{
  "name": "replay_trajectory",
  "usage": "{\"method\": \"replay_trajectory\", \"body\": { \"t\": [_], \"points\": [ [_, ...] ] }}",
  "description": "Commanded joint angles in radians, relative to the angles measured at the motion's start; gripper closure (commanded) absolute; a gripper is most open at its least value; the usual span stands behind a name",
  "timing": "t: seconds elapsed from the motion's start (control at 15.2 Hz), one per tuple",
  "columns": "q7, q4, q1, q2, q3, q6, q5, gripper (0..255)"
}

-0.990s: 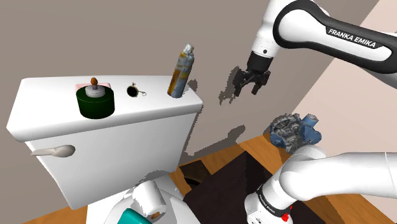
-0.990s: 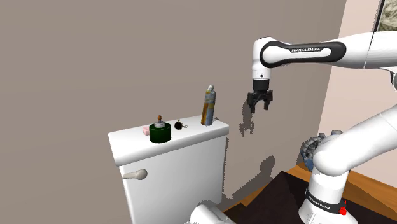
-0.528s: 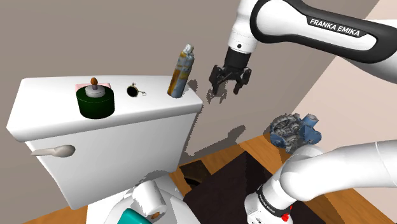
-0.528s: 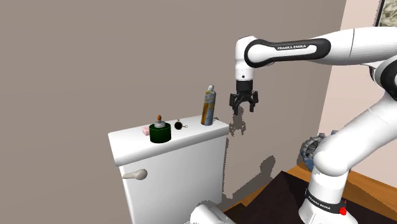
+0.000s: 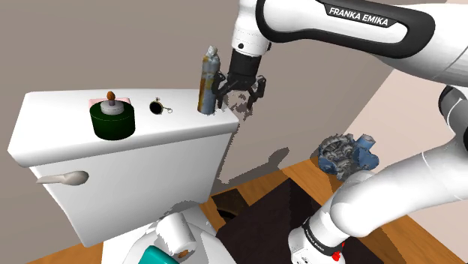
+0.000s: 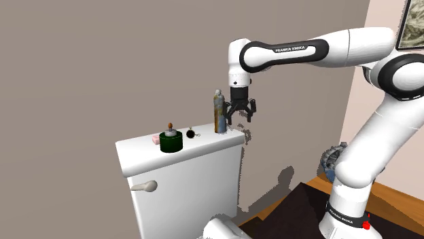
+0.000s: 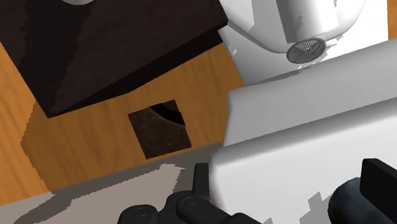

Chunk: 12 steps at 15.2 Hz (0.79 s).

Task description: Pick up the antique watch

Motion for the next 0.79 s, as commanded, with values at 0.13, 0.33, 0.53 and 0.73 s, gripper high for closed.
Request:
{"method": "replay_trajectory", "body": {
  "t": [0.13, 0.33, 0.53, 0.73],
  "points": [
    [0.140, 0.132, 0.006, 0.139, 0.070, 0.006, -0.022, 0],
    [0.246, 0.251, 0.020, 0.258, 0.117, 0.000, -0.061, 0],
    [0.353, 0.390, 0.049, 0.391, 0.155, -0.019, -0.115, 0],
    [0.455, 0.558, 0.098, 0.537, 0.179, -0.057, -0.184, 0]
  ]
}}
